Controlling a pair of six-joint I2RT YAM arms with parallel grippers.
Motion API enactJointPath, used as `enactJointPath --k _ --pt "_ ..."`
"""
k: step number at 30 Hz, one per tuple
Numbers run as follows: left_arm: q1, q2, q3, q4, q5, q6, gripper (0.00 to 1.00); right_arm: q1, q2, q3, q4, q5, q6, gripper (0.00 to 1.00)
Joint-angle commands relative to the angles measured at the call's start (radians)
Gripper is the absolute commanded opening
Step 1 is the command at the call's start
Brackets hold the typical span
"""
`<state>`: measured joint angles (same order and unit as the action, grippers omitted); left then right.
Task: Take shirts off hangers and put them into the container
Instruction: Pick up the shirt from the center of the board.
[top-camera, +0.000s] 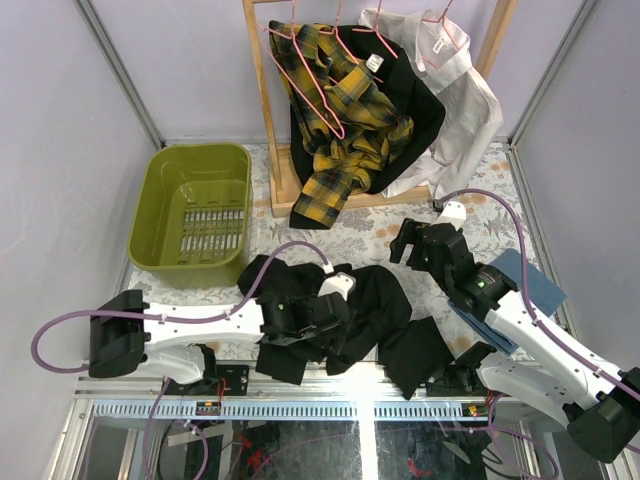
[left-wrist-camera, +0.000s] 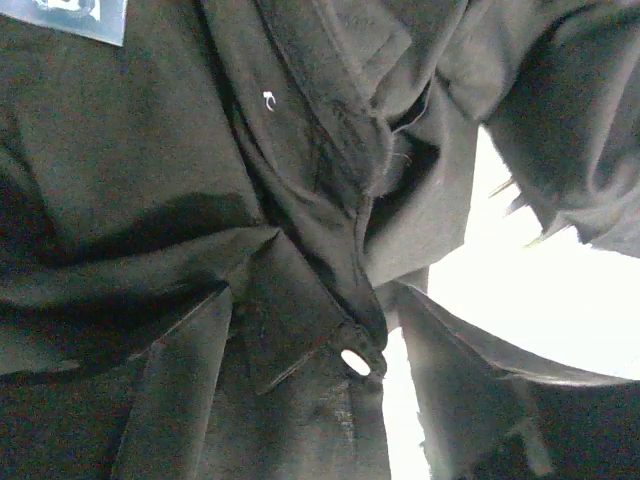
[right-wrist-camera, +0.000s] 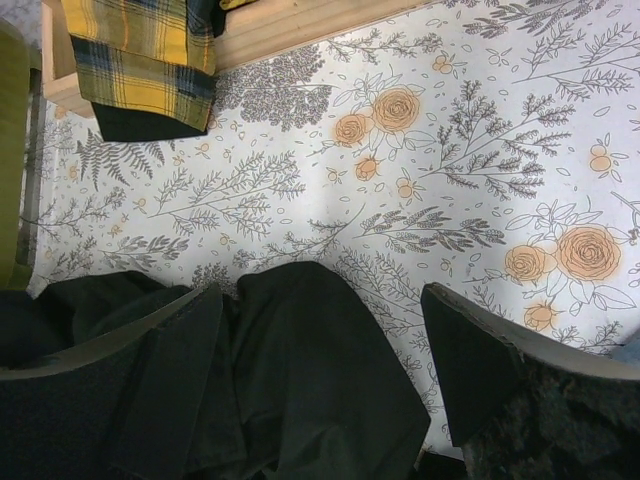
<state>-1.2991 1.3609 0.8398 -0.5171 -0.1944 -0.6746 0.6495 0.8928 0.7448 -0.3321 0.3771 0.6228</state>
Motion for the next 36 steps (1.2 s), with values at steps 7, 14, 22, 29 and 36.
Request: enactJointPath --k 7,14,22,29,36 --pt "0.046 -0.124 0.105 0.019 -0.244 0.032 1.00 0.001 -0.022 0.039 0.008 0.034 0.010 0.89" --pt "0.200 -0.145 0.080 0.100 -0.103 0.094 1.00 0.001 -0.026 0.039 0.001 0.034 0.009 0.89" --pt "0.213 0.105 0.102 0.174 0.047 0.177 1.00 0.001 0.000 0.041 0.002 0.008 0.009 0.89" --pt "0.210 0.143 -0.034 0.256 0.065 0.093 1.00 0.000 0.022 0.044 0.003 -0.007 0.001 0.89" --pt "0.130 0.232 -0.137 0.377 0.125 0.055 1.00 0.001 0.041 0.052 0.010 -0.029 0.003 0.89"
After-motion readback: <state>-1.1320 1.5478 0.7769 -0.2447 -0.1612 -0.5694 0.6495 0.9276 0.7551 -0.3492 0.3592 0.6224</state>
